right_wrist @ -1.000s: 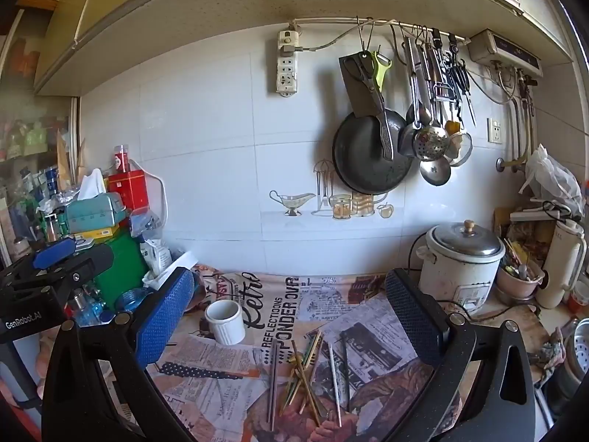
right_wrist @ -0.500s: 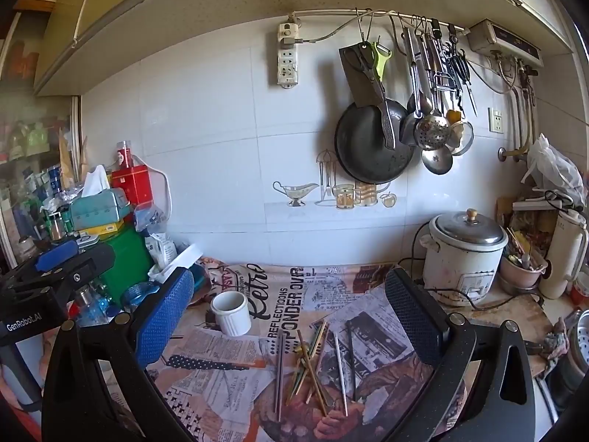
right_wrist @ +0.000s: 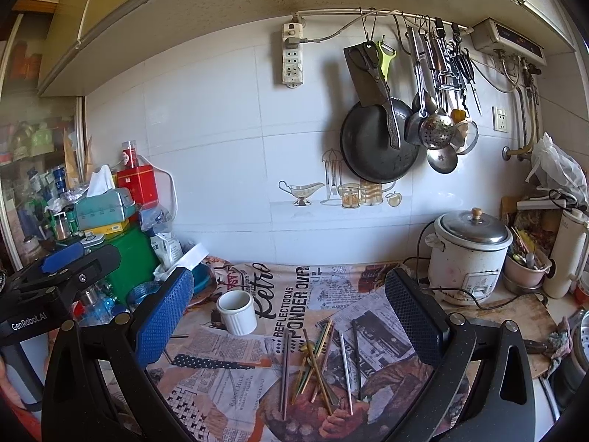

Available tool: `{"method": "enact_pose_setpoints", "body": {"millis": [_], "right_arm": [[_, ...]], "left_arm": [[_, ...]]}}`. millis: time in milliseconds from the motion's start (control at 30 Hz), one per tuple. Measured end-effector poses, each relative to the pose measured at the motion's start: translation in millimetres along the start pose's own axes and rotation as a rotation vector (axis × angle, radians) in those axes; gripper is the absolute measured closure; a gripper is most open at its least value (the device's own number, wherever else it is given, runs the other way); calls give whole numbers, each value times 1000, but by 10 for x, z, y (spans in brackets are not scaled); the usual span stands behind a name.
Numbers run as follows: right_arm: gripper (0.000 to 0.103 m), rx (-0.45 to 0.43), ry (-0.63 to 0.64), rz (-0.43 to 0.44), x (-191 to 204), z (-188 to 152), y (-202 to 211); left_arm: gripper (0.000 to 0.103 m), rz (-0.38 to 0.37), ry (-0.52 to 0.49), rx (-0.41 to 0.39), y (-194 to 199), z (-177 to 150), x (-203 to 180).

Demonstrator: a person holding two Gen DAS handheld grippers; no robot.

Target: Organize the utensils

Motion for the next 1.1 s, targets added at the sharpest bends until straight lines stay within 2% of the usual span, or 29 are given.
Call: {"method": "enact_pose_setpoints", "body": {"millis": [1100], "right_arm": [[0, -9, 0, 11, 29, 12, 17]], "left_arm": [[0, -10, 5, 10, -33, 30, -34]]}}
Point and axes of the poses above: each gripper's, at about its wrist camera, not at the fingertips, and y roughly against the way its jaws point, x to its left, z to its top, the point moved 1 cm from there along -y, roughly the way its jaws point, and after that the axes turned 6 degrees about z, right-handed, at the moved point
